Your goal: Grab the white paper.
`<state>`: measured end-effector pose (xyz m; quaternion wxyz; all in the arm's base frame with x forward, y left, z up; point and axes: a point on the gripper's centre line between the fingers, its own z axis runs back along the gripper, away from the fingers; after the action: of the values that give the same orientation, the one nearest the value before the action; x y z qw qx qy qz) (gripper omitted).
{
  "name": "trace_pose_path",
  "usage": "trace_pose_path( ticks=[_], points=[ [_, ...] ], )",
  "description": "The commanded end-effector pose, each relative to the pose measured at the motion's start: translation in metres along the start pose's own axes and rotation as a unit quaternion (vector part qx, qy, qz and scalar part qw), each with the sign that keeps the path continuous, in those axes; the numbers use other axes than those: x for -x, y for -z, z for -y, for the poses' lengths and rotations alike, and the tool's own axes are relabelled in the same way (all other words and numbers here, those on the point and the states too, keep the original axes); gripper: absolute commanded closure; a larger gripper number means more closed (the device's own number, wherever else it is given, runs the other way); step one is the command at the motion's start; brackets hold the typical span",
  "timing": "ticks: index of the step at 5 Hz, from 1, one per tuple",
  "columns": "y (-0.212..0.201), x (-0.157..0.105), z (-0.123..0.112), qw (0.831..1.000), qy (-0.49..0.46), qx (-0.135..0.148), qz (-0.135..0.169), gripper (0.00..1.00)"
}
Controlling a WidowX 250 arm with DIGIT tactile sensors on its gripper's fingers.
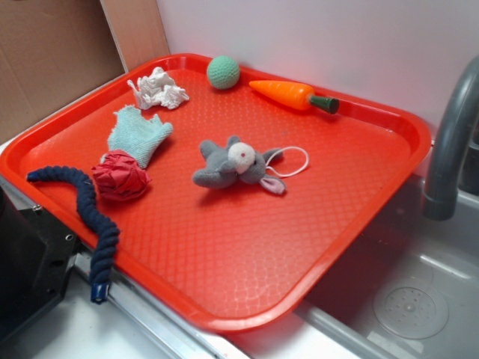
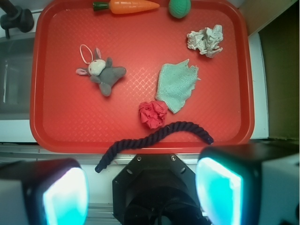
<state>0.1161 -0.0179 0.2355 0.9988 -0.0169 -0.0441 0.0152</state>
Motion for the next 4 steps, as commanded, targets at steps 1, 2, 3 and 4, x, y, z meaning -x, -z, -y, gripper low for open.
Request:
trace_pose_path(
  ticks=[1, 2, 3, 4],
  points=[
    [0.000, 0.000, 0.000, 1.000, 0.000, 0.000, 0.000, 0.00],
    [0.008, -0.008, -0.009, 0.994, -0.099, 0.028, 0.027, 0.00],
    [0.019, -0.016, -0.019, 0.986, -0.161, 0.025, 0.042, 0.00],
    [0.044, -0.034, -0.039, 0.964, -0.253, 0.016, 0.078, 0.00]
  ],
)
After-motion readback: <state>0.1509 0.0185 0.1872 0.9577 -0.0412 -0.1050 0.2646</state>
